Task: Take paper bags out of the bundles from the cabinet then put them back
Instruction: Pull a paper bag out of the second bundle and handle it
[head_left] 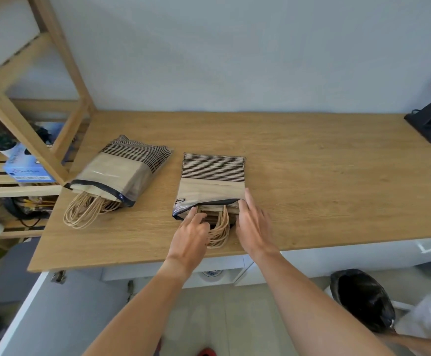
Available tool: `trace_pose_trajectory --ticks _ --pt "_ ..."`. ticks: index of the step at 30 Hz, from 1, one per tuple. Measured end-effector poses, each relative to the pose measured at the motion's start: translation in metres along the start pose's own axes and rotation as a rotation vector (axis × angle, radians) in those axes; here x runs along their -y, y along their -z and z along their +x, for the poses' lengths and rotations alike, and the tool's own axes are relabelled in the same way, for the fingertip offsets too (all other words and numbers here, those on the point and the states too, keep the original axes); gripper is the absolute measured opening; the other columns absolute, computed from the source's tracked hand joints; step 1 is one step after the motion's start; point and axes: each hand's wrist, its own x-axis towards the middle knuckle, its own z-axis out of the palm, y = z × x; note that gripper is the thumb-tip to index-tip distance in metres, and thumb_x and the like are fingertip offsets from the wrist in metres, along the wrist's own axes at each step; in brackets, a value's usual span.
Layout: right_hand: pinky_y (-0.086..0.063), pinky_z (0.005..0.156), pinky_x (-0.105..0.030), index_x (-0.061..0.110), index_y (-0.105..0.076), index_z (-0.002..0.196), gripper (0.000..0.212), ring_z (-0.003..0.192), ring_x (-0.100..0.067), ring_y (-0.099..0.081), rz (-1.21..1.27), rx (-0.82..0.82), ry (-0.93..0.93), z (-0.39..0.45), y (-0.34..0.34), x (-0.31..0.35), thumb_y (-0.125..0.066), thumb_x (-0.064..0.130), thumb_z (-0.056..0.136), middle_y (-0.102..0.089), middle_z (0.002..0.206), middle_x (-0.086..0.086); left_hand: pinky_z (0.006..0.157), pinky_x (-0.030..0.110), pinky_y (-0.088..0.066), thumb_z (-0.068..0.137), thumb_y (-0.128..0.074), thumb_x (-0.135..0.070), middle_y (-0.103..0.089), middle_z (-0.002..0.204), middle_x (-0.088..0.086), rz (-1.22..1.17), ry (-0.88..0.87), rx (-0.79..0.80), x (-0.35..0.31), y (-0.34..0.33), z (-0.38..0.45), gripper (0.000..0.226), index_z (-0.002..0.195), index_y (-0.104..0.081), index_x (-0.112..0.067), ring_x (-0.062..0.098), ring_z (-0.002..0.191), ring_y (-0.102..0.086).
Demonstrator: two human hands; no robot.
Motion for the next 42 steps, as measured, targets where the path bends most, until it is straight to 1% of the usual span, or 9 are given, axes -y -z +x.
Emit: trace_pose_trajectory --ticks 4,10,15,20,28,32,34,38,42 --pt "-0.047 0.096 -0.042 0.010 -0.053 0.127 0.057 0.107 -0.027 -0.064 -0.033 0.014 -0.048 0.002 0.003 0.005 -0.071 -0.013 0.078 -0.006 0.169 -0.016 0.066 0.042 -0.058 0.080 -0.062 0.008 -0.063 0.124 0.019 -0.115 0.076 0.075 0.002 0.002 -0.004 0.011 0.073 -0.062 0.000 0.040 0.126 -0.054" --pt "-0.046 0.100 -0.043 0.016 -0.055 0.135 0.060 0.104 -0.025 -0.065 -0.047 0.009 -0.072 0.004 0.004 -0.001 -0.065 -0.014 0.083 -0.011 0.169 -0.014 0.079 0.036 -0.057 0.091 -0.056 -0.003 -0.047 0.143 0.009 -0.106 0.095 0.111 0.013 0.007 -0.007 0.008 0.093 -0.064 -0.002 0.033 0.104 -0.066" --pt "-0.043 0.108 -0.048 0.018 -0.046 0.146 0.062 0.116 -0.031 -0.061 -0.067 0.004 0.035 0.005 -0.006 -0.008 -0.066 0.000 0.090 -0.016 0.166 -0.018 0.069 0.046 -0.059 0.079 -0.063 0.010 -0.052 0.141 0.018 -0.210 0.096 0.018 0.013 0.006 -0.014 0.024 0.069 -0.050 -0.008 0.043 0.117 -0.060" --pt "-0.047 0.105 -0.045 0.010 -0.061 0.129 0.046 0.119 -0.035 -0.059 -0.059 -0.043 0.105 0.007 -0.005 -0.005 -0.074 0.001 0.085 -0.041 0.154 -0.018 0.057 0.046 -0.059 0.068 -0.068 0.017 -0.057 0.134 0.023 -0.297 0.058 -0.039 -0.003 -0.005 -0.022 0.046 0.066 -0.036 -0.016 0.048 0.127 -0.047" --pt "-0.057 0.084 -0.036 0.009 -0.058 0.101 0.053 0.101 -0.027 -0.062 -0.055 -0.087 0.257 0.017 -0.013 0.010 -0.084 -0.010 0.060 -0.059 0.113 -0.009 0.046 0.045 -0.056 0.058 -0.065 0.027 -0.056 0.134 0.024 -0.241 -0.075 -0.091 0.008 -0.009 -0.025 0.036 0.067 -0.052 -0.006 0.050 0.116 -0.055" --pt "-0.058 0.087 -0.038 0.008 -0.061 0.108 0.058 0.110 -0.030 -0.062 -0.082 -0.054 0.281 0.016 -0.012 0.008 -0.083 -0.014 0.059 -0.055 0.135 -0.014 0.049 0.039 -0.057 0.070 -0.074 -0.007 -0.055 0.140 0.010 -0.296 -0.194 -0.081 0.023 -0.005 -0.033 0.022 0.087 -0.061 -0.012 0.040 0.123 -0.055" --pt "-0.056 0.089 -0.046 0.006 -0.064 0.111 0.061 0.113 -0.035 -0.059 -0.130 -0.022 0.313 0.017 -0.012 0.005 -0.077 -0.020 0.057 -0.048 0.148 -0.018 0.068 0.033 -0.057 0.080 -0.068 -0.037 -0.045 0.148 0.003 -0.383 -0.197 -0.071 0.032 -0.002 -0.041 0.033 0.107 -0.061 -0.019 0.027 0.127 -0.055" --pt "-0.056 0.083 -0.044 0.005 -0.062 0.107 0.060 0.114 -0.036 -0.055 -0.167 0.032 0.334 0.015 -0.009 0.005 -0.074 -0.023 0.056 -0.041 0.156 -0.018 0.099 0.032 -0.037 0.096 -0.045 -0.043 -0.045 0.140 0.002 -0.583 0.213 -0.247 0.042 -0.005 -0.042 0.039 0.127 -0.050 -0.021 0.011 0.128 -0.041" --pt "-0.058 0.069 -0.038 0.005 -0.060 0.103 0.064 0.114 -0.039 -0.057 -0.151 0.049 0.376 0.018 -0.007 0.002 -0.077 -0.026 0.049 -0.042 0.155 -0.018 0.099 0.036 -0.038 0.101 -0.047 -0.022 -0.056 0.128 -0.005 -0.930 0.721 -0.036 0.039 -0.010 -0.013 0.043 0.142 -0.037 -0.018 0.023 0.123 -0.049"
